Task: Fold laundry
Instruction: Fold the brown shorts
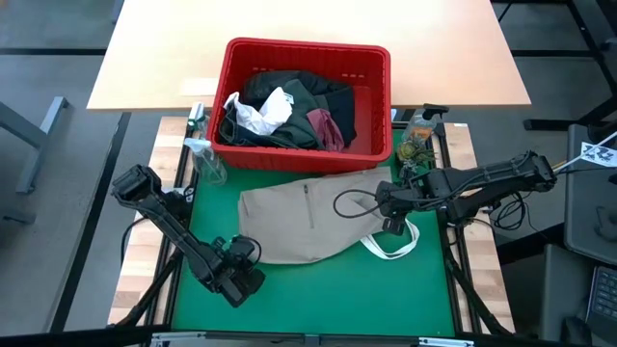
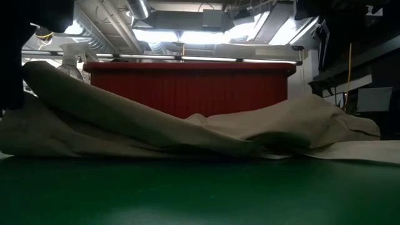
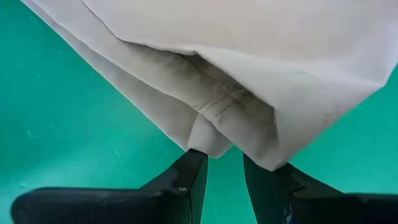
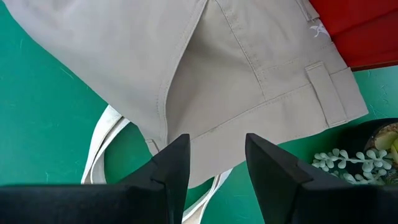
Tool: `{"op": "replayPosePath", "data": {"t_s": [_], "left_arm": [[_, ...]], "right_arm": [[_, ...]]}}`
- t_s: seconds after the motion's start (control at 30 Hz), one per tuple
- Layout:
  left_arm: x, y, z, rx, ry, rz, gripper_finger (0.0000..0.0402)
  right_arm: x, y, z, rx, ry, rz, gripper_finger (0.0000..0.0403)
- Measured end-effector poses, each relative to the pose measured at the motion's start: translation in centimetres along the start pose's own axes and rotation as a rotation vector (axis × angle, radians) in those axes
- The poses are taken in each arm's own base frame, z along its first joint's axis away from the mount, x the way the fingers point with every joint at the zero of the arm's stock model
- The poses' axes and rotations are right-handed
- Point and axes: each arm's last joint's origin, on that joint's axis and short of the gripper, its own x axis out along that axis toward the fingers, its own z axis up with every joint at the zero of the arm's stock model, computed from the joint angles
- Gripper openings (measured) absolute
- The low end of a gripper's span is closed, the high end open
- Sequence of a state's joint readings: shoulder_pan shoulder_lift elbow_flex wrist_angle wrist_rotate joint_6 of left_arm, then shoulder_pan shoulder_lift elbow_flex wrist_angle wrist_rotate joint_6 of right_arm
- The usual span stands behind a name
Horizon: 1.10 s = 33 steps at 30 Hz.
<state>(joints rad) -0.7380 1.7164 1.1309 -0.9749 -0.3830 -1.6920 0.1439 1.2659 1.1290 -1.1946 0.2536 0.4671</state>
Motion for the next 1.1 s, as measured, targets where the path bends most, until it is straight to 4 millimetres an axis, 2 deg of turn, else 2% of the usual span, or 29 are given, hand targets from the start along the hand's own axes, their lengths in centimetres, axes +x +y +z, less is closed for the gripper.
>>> {"op": "replayPosePath", "data": {"t_s": [0.37,0.53,0.67,1.1], "left_arm": [[-0.1,-0.1,-0.1,0.067,-0.063,-0.02,0.0094],[-0.1,-0.5,-0.2,0.074,-0.057,-0.057,0.0056],[-0.2,-0.7,-0.2,0.069,-0.055,-0.077,0.0008],[-0.4,-0.6,-1.5,0.056,0.175,-0.071,0.0001]], "right_arm": [[0.0,0.0,0.0,0.0,0.0,0.0,0.0156],[0.5,0.2,0.2,0.007,-0.025,0.012,0.0156],[2.4,0.7,-0.2,0.012,-0.036,0.038,0.0156],[9.9,0.6,-4.7,0.032,0.039,0.026,0.0156]]}}
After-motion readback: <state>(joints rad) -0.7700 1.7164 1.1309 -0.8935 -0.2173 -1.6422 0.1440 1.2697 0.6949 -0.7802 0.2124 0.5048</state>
